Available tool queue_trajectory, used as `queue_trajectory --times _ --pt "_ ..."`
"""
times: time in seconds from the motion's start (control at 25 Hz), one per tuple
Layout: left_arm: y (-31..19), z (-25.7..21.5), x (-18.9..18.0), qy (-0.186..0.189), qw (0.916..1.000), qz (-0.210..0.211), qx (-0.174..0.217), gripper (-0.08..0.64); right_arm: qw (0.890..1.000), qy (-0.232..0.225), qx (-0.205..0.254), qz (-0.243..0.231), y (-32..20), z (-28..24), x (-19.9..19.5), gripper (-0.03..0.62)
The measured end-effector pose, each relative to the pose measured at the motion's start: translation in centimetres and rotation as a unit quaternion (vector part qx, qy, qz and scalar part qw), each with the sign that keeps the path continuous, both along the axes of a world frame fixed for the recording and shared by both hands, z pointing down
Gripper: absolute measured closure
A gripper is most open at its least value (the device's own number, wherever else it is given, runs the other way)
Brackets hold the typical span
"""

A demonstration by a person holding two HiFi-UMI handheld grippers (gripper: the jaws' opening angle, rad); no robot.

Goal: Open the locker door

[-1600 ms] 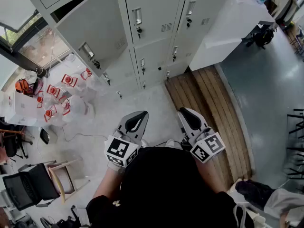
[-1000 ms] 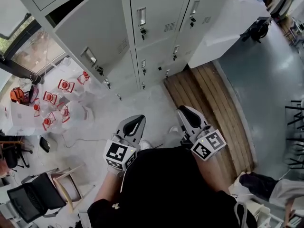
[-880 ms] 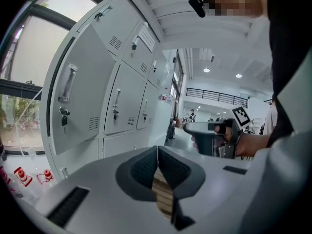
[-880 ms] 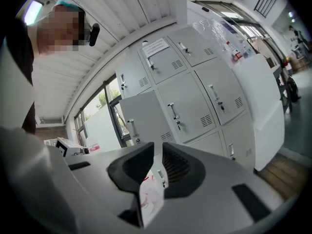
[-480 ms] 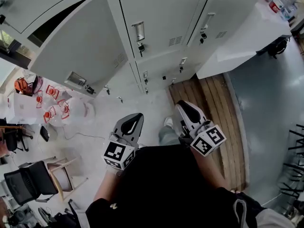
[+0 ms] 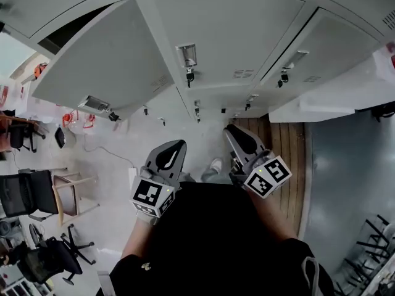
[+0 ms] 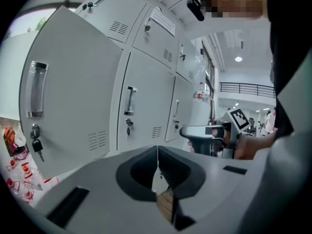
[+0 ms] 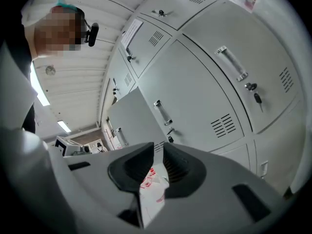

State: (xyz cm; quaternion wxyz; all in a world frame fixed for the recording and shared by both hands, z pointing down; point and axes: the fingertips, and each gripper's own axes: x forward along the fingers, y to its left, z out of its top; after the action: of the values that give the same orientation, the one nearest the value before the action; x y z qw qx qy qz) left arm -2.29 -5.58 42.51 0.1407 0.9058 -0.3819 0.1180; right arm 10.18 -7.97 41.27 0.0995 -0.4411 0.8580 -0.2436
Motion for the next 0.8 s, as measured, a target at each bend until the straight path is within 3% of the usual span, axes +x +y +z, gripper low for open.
queue_trajectory --times 0.32,0.8 --pt "-1.4 0.1 -2.0 -0.001 0.9990 -0.045 -0.003 0.537 0.999 -0.032 -0.011 -0.040 -4.5 0.1 -2.3 0.525" --pt "-5.0 -0.3 -7.2 0.016 0.9973 -0.071 0.004 0.537 0.995 -0.068 -0.065 -0.012 -11.7 1.5 -5.3 0.463"
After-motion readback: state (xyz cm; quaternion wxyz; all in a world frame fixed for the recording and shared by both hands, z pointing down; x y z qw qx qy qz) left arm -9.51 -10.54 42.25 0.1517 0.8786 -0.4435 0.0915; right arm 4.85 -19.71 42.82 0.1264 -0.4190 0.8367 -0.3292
